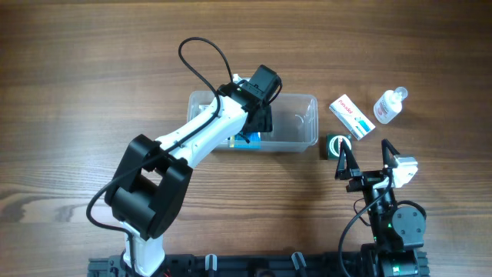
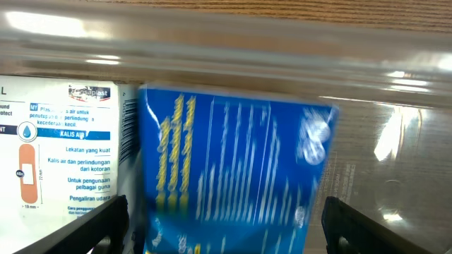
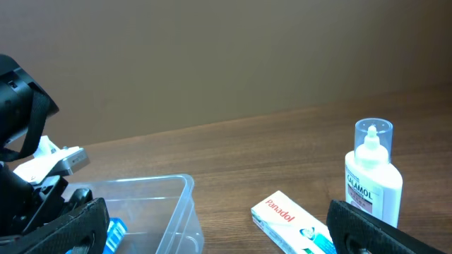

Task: Pack container
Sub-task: 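Carry the blue box into the container beside the plaster pack, then release the blue box and raise the left gripper away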

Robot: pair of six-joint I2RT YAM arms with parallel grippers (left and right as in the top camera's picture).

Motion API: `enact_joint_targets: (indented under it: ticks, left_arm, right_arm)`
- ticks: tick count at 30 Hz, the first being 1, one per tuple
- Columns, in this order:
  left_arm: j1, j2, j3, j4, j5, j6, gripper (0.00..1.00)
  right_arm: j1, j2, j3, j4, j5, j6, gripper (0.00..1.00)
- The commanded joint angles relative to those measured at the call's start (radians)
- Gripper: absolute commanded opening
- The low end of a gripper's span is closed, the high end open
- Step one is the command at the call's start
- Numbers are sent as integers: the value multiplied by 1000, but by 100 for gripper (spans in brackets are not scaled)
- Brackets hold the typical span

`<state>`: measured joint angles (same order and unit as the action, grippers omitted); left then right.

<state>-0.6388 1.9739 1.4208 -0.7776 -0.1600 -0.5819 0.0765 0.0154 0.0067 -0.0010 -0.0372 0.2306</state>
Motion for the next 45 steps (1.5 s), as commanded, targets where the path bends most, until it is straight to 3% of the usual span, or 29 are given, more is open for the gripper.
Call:
enact_joint_targets:
  ticks: [1,10,17,25,29,34,37,45]
  left_arm:
    - [-2,6,18,1,-14,-9,87]
    - [-2,-53,18,-1,-18,-9,75]
    - [51,-236,18,-42,-86,2,78]
    - [355,-439,18,-174,-134,2,100]
    - [599,-470,18,-256,-133,1,100]
    - [807,-467,18,-296,-120,0,100]
    - [868,-467,18,-321,-45,1,100]
    - [887,-467,18,-323,-46,1,100]
  right_arm:
    - [-5,-2,-2,3,-16,8,100]
    - [-5,-2,-2,3,-16,8,100]
    - [-5,-2,-2,3,-16,8,100]
    - [-5,-2,-2,3,-16,8,100]
    - [-5,-2,-2,3,-16,8,100]
    - [-5,-2,-2,3,-16,8,100]
    - [-5,-2,-2,3,-16,8,100]
    - [-5,-2,-2,3,-16,8,100]
